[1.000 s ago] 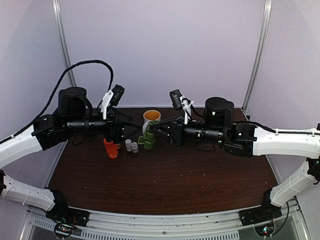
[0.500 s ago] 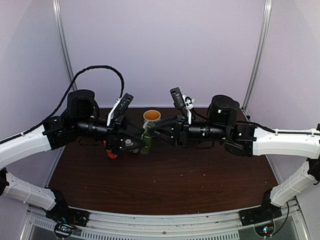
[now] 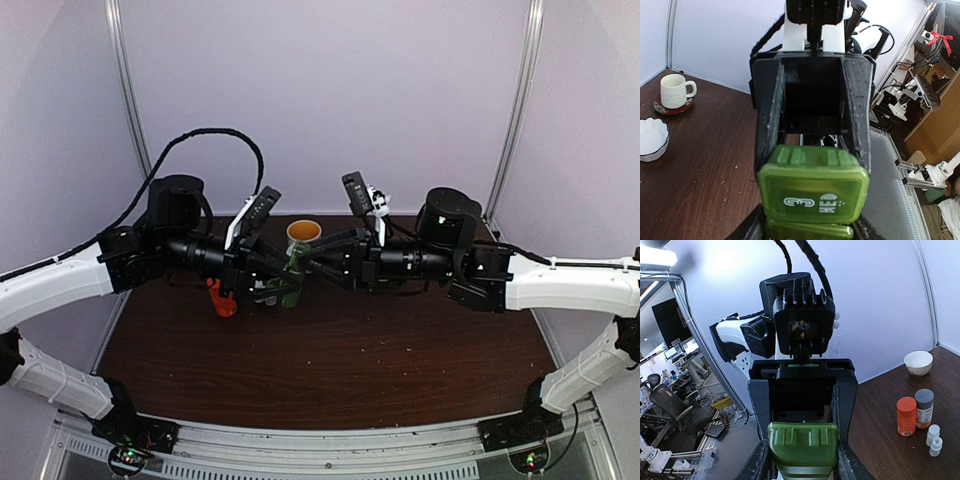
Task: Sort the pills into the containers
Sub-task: Pass from the right arm to the left
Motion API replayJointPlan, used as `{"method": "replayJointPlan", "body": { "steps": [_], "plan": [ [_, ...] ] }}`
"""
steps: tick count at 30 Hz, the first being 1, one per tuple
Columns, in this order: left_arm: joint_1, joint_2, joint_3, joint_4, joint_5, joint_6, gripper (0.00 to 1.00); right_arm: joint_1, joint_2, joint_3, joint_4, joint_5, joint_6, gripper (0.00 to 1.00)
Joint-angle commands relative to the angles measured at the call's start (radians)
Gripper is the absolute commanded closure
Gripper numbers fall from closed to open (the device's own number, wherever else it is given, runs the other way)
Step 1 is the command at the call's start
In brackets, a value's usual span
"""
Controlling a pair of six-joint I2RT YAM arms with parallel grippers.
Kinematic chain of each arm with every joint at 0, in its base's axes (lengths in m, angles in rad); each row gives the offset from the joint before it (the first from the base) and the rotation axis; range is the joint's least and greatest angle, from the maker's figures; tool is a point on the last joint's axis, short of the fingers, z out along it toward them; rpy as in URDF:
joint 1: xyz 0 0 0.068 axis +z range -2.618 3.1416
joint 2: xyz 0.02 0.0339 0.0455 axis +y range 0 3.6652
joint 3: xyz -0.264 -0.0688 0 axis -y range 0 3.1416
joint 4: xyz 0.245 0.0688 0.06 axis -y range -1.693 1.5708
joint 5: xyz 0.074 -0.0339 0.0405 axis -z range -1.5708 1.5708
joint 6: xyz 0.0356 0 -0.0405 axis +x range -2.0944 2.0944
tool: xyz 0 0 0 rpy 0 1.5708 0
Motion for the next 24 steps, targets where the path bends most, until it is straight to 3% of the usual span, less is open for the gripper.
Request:
{"method": "replayJointPlan", "body": {
  "steps": [1,4,13,19,24],
  "plan": [
    [-0.001,-0.020,0.025,0.010,-0.021,0.018,0.50,-0.001,-0.012,0.007,0.027,0.006,-0.011,0.73],
    [-0.001,-0.031,0.022,0.013,-0.055,0.018,0.55,-0.001,-0.021,-0.006,0.032,0.030,0.000,0.65],
    [0.000,-0.054,-0.018,0.110,-0.086,-0.015,0.69,0.001,-0.022,-0.029,0.078,0.041,0.038,0.65],
    [-0.001,-0.046,-0.023,0.132,-0.080,-0.030,0.71,0.001,-0.028,-0.034,0.082,0.055,0.039,0.35],
    [-0.001,-0.078,-0.061,0.206,-0.112,-0.049,0.72,0.001,-0.048,-0.089,0.142,0.116,0.086,0.31]
  ]
}}
